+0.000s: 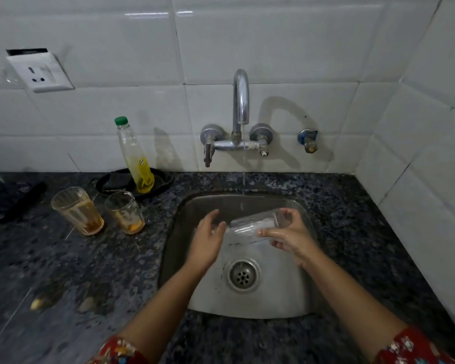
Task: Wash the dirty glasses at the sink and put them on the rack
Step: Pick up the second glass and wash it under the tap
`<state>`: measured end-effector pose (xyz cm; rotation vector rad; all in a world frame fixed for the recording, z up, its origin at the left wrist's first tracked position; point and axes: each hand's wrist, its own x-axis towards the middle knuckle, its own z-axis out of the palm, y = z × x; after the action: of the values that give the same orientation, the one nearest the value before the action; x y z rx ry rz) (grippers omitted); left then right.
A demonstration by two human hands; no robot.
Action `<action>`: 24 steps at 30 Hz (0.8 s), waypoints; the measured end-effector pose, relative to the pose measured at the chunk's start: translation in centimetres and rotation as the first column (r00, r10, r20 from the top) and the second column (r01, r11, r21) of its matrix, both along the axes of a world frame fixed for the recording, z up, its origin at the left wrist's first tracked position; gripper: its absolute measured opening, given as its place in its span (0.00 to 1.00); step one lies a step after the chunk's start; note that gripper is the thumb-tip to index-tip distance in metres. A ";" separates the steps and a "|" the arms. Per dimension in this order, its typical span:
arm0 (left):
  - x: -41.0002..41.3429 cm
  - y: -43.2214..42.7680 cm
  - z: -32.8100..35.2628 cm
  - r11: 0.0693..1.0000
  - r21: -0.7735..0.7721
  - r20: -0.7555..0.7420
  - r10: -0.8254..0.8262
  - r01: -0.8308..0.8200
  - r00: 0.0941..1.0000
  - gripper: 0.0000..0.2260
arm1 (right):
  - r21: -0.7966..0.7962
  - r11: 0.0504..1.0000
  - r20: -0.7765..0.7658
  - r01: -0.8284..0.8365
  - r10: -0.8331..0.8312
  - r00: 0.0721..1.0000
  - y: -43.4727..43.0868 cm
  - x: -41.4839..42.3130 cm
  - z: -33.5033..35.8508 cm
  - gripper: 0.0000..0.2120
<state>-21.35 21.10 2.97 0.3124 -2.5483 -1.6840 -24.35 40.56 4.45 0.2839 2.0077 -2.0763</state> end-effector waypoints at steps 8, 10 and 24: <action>3.2 0.9 -1.6 0.997 0.041 0.100 0.064 -0.068 0.993 0.16 | 0.375 0.927 -0.397 0.003 0.157 0.904 -0.2 0.8 4.1 0.37; 3.8 1.0 -1.7 0.996 0.037 0.084 0.081 -0.084 0.993 0.15 | 0.451 0.893 -0.456 0.010 0.221 0.862 -0.2 1.5 4.3 0.36; 4.4 -4.1 1.6 0.920 0.360 0.081 0.136 -0.156 0.987 0.10 | -0.207 0.968 -0.020 0.142 -0.149 0.989 -4.1 1.9 2.9 0.26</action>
<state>-16.95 16.96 4.56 0.5624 -2.1639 -2.1079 -22.47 36.49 7.40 0.3678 1.8206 -2.3730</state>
